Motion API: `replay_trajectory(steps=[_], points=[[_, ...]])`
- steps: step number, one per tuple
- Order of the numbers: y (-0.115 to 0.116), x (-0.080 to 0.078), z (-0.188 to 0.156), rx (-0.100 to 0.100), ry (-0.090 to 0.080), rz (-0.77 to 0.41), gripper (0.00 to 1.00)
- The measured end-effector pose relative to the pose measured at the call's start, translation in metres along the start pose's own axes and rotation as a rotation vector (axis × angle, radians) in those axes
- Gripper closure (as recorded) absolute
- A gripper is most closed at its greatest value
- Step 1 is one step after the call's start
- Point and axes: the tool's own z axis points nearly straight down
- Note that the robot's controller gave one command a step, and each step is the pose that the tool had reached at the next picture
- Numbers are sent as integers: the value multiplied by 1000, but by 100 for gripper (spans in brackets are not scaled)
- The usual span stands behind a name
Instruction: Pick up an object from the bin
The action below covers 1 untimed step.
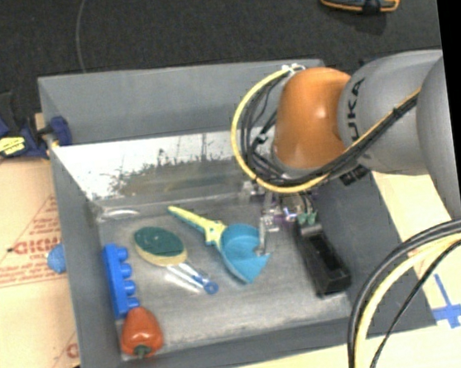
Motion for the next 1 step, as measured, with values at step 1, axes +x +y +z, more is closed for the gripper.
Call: replay_trajectory(steps=[1], points=[[43, -1, -1, 1, -3, -394, 0]])
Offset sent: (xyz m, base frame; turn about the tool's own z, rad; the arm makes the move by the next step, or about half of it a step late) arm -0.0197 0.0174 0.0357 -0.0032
